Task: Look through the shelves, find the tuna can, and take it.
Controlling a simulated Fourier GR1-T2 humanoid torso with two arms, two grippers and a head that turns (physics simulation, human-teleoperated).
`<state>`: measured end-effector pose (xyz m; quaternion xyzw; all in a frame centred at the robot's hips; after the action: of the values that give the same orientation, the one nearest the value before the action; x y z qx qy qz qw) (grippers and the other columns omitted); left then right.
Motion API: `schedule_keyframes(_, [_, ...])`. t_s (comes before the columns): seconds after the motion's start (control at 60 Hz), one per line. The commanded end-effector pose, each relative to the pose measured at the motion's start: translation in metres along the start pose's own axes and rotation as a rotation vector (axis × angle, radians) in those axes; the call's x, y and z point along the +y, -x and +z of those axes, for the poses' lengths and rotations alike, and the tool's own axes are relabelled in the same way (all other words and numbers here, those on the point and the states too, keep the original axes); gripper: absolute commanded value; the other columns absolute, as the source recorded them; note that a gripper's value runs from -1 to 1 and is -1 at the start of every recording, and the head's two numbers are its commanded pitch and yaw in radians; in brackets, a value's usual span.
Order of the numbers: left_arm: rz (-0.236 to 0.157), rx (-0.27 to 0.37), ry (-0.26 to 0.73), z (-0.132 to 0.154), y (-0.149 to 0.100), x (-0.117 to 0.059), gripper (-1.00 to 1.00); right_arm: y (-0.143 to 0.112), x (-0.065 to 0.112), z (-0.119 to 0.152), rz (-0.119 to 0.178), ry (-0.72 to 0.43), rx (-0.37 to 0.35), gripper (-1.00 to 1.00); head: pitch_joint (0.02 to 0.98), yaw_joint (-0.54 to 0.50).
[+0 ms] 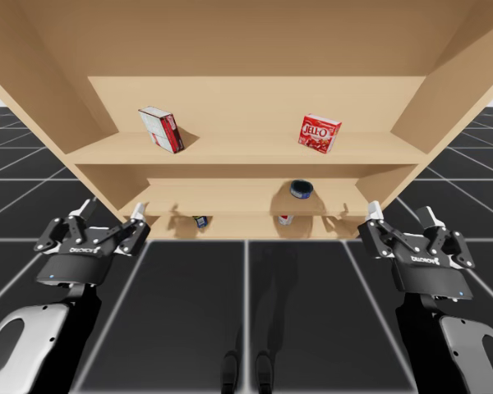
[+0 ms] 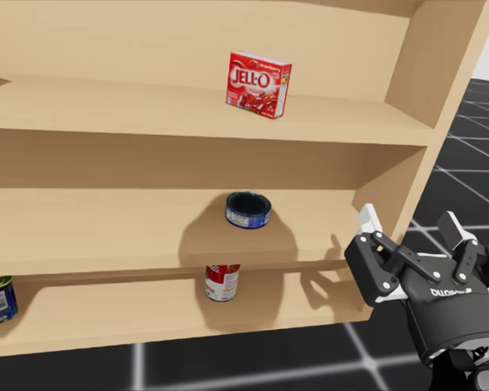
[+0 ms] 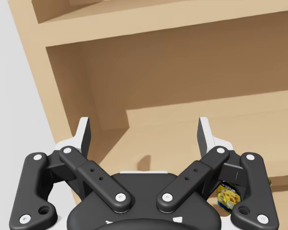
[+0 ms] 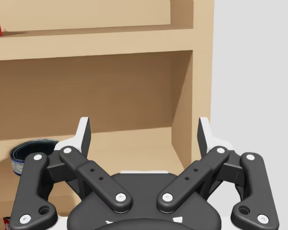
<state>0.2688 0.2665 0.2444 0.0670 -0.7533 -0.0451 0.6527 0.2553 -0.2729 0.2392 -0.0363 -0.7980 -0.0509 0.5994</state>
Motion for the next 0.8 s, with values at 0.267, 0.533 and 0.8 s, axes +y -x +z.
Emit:
schedule_keyframes(0.267, [0.001, 0.008, -0.006, 0.0, 0.001, -0.001, -1.0, -0.021, 0.018, 0.009, -0.024, -0.1, 0.045, -1.0, 0.541, -0.26])
schedule_keyframes(0.533, [0.004, 0.011, -0.013, 0.0, 0.001, 0.002, -1.0, -0.024, 0.044, 0.002, -0.026, -0.28, 0.193, -1.0, 0.541, -0.26])
schedule_keyframes(0.8, [0.002, 0.013, -0.013, -0.001, 0.001, 0.003, -1.0, -0.011, 0.068, -0.017, 0.035, -0.345, 0.248, -1.0, 0.541, -0.26])
